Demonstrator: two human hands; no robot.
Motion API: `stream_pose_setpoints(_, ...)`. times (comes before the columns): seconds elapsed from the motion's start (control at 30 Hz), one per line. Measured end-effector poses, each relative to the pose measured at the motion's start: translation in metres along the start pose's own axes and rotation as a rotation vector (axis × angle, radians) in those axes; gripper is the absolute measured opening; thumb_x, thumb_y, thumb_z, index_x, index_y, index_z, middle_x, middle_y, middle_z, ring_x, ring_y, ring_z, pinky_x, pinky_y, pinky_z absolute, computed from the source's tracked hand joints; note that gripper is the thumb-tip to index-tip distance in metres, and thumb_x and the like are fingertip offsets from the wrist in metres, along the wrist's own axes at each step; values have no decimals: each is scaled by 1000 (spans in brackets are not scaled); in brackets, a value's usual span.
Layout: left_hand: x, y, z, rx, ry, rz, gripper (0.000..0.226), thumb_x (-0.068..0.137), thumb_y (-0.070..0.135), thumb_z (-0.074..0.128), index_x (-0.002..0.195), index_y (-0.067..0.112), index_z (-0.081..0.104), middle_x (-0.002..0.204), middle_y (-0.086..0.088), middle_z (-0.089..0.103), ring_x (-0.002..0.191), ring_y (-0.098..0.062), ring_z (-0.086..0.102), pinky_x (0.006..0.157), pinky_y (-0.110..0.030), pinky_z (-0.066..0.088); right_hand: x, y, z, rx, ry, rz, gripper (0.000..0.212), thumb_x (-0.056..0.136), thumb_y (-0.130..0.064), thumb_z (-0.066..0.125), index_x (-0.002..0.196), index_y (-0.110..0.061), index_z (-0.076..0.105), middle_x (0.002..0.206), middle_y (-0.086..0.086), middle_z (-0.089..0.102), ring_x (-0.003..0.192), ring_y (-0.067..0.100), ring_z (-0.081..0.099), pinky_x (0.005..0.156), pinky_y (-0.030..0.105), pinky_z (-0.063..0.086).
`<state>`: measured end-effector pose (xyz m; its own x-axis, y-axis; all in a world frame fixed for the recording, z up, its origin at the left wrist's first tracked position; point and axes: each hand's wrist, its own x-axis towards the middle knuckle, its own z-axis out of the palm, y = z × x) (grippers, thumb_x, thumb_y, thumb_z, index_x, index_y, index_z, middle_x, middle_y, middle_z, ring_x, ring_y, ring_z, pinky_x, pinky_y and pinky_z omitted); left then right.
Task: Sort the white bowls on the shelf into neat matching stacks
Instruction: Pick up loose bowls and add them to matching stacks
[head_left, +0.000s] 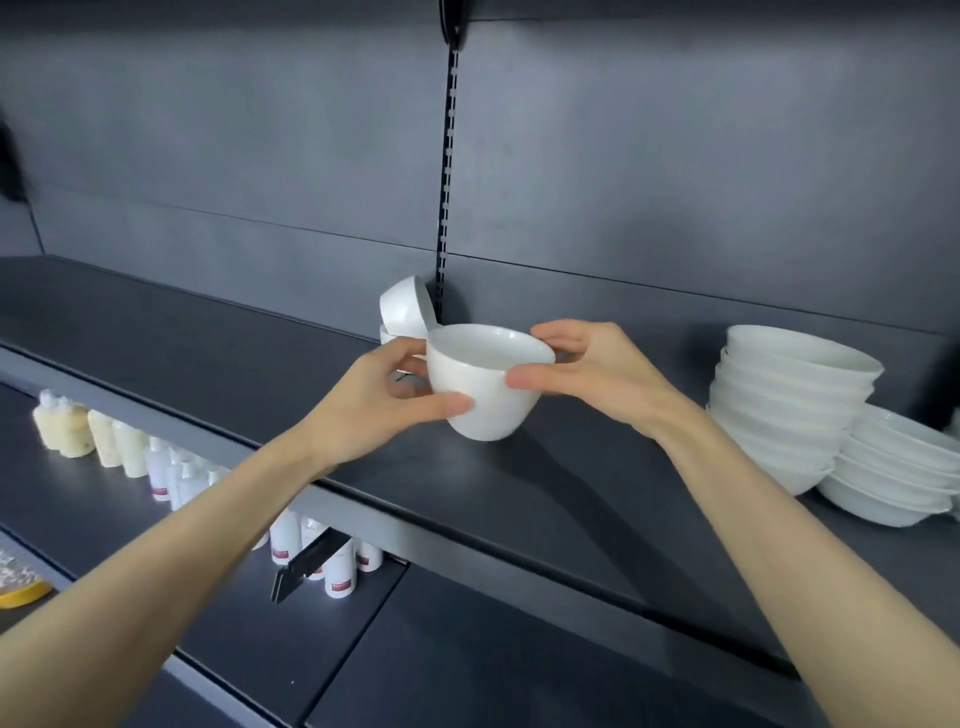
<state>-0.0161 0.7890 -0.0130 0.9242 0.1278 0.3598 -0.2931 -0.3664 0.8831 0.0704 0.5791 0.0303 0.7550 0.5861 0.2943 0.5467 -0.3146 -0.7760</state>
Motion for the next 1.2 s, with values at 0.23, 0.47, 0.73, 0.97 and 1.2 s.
stream_pose_setpoints(0.23,58,-12,-46,-49,32,80,46,73,19,79,113,33,60,115,-1,63,93,-6,69,76,-12,52,74,-11,23,69,110,-37,61,59,-42,85,111,-21,63,110,-13,69,104,3,63,95,27,49)
stream_pose_setpoints(0.47,148,-56,-99,-12,-72,110,59,72,24,83,126,25,57,114,7,66,100,-4,66,82,-19,53,145,-6,53,131,252,-16,38,65,-29,84,98,-22,67,102,-9,72,98,8,67,94,39,53)
stream_pose_setpoints(0.73,234,-91,-118,104,-300,189,53,79,26,76,126,26,52,114,27,56,103,25,44,75,8,32,195,5,69,125,462,90,32,68,-23,84,87,-29,59,92,-14,69,101,16,66,92,40,54)
stream_pose_setpoints(0.97,273,-133,-117,204,-393,154,89,43,52,83,115,66,34,135,12,44,127,-11,41,107,-35,37,221,22,75,84,500,182,41,68,-23,84,97,-4,64,100,5,72,87,12,64,91,42,54)
stream_pose_setpoints(1.2,283,-150,-114,234,-311,182,102,49,36,89,132,47,32,131,14,48,120,-17,48,95,-36,46,240,37,74,109,454,215,46,70,-23,83,111,-15,62,106,-3,71,102,13,66,85,31,57)
